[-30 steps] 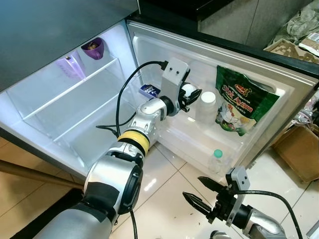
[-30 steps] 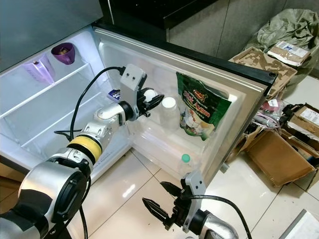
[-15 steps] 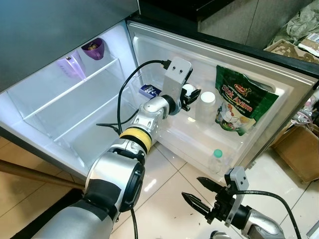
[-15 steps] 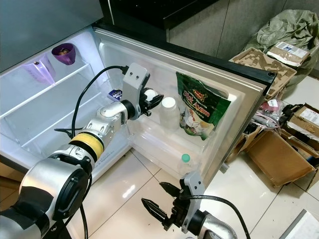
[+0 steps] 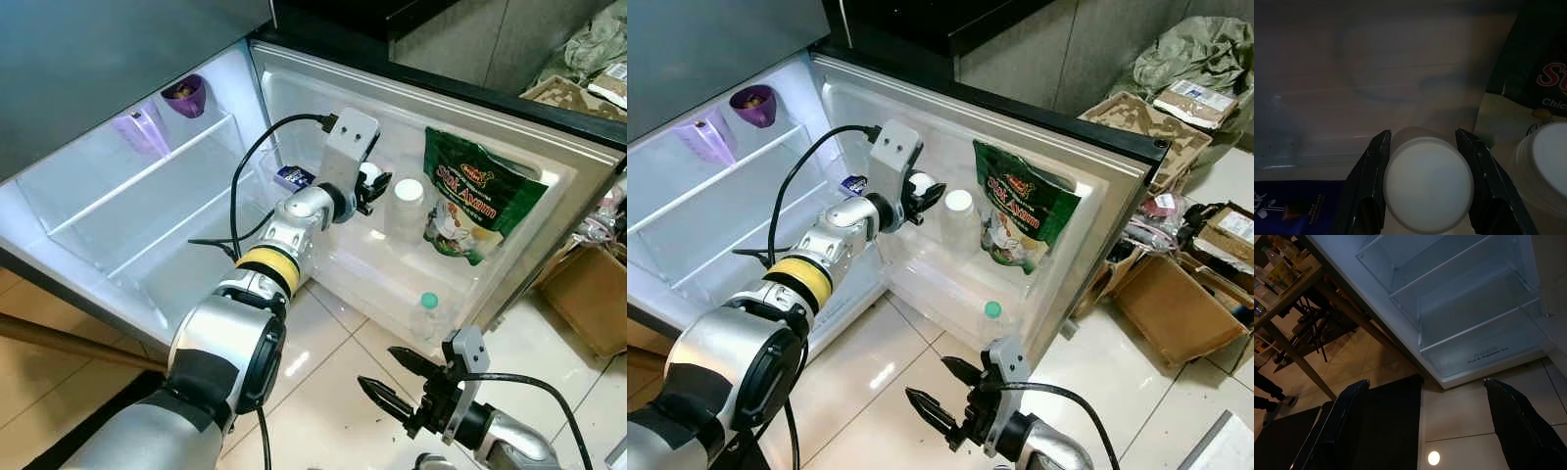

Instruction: Restocking fridge

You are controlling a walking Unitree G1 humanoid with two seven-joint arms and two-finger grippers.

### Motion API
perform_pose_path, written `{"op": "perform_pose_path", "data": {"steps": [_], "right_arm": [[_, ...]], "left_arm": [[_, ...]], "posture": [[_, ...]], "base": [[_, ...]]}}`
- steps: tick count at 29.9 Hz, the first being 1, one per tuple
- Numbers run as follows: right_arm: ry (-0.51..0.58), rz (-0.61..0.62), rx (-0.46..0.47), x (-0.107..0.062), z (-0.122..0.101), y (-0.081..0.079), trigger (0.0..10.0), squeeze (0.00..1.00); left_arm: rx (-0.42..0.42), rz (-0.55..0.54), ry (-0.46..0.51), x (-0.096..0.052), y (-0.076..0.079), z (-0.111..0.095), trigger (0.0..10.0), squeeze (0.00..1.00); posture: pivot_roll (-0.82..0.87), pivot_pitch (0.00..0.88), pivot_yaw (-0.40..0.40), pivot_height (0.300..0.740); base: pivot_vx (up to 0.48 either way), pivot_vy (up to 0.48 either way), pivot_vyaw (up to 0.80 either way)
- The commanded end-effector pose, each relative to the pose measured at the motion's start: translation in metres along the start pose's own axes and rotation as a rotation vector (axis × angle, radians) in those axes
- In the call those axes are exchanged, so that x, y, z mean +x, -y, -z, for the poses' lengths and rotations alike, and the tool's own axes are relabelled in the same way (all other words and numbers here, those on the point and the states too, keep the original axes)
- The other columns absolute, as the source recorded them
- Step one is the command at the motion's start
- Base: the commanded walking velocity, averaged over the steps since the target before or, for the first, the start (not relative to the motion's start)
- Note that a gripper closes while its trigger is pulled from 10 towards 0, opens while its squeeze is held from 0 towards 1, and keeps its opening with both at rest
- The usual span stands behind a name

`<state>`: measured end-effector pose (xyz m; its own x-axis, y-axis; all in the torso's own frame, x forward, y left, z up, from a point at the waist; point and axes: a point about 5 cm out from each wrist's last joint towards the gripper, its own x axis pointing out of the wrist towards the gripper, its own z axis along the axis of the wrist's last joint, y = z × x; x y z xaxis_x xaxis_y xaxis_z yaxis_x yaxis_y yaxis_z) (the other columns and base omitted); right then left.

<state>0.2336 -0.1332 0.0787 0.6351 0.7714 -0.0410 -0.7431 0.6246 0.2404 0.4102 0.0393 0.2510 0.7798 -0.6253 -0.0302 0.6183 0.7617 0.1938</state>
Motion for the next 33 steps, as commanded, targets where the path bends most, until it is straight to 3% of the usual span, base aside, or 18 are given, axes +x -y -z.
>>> {"op": "perform_pose_path", "data": {"steps": [1, 11, 12, 13, 14, 22, 23, 26, 27, 33], "right_arm": [[-0.007, -0.012, 0.013, 0.000, 0.002, -0.005, 10.0, 0.00], [-0.012, -0.010, 0.009, 0.000, 0.002, -0.004, 10.0, 0.00], [-0.010, -0.010, 0.008, 0.000, 0.002, -0.004, 10.0, 0.00], [-0.010, -0.010, 0.008, 0.000, 0.002, -0.004, 10.0, 0.00], [-0.008, -0.010, 0.007, 0.000, 0.001, -0.003, 10.0, 0.00], [-0.004, -0.013, 0.010, 0.001, 0.001, -0.004, 10.0, 0.00], [-0.004, -0.014, 0.010, 0.001, 0.001, -0.004, 10.0, 0.00], [-0.005, -0.015, 0.011, 0.001, 0.001, -0.004, 10.0, 0.00], [-0.005, -0.016, 0.011, 0.001, 0.001, -0.003, 10.0, 0.00], [-0.002, -0.023, 0.014, 0.003, 0.000, -0.003, 10.0, 0.00]], "left_arm": [[-0.028, 0.021, -0.112, -0.001, 0.008, 0.028, 10.0, 0.00], [-0.074, 0.002, -0.145, -0.003, 0.007, 0.033, 10.0, 0.04], [-0.077, 0.005, -0.153, -0.003, 0.007, 0.034, 10.0, 0.45], [-0.077, 0.005, -0.153, -0.003, 0.007, 0.034, 10.0, 0.45], [-0.080, 0.007, -0.159, -0.003, 0.007, 0.035, 10.0, 1.00], [-0.082, -0.003, -0.132, -0.003, 0.003, 0.028, 10.0, 1.00], [-0.085, 0.002, -0.105, -0.003, 0.001, 0.022, 10.0, 0.94], [-0.088, 0.006, -0.088, -0.002, 0.000, 0.018, 10.0, 0.94], [-0.083, 0.009, -0.071, -0.003, -0.002, 0.013, 10.0, 0.00], [-0.045, -0.004, 0.002, -0.008, -0.020, -0.009, 10.0, 0.00]], "posture": [[-0.13, 0.312, 0.155, 0.740], [-0.13, 0.312, 0.156, 0.740], [-0.13, 0.312, 0.156, 0.740], [-0.13, 0.312, 0.156, 0.740], [-0.13, 0.312, 0.156, 0.740], [-0.13, 0.306, 0.150, 0.740], [-0.13, 0.306, 0.150, 0.740], [-0.13, 0.305, 0.148, 0.740], [-0.13, 0.306, 0.146, 0.740], [-0.12, 0.302, 0.142, 0.740]], "base": [[0.000, 0.000, 0.00], [0.000, 0.000, 0.00], [0.000, 0.000, 0.00], [0.000, 0.000, 0.00], [0.000, 0.000, 0.00], [0.000, 0.000, 0.00], [0.000, 0.000, 0.00], [0.000, 0.000, 0.00], [0.000, 0.000, 0.00], [0.000, 0.000, 0.00]]}}
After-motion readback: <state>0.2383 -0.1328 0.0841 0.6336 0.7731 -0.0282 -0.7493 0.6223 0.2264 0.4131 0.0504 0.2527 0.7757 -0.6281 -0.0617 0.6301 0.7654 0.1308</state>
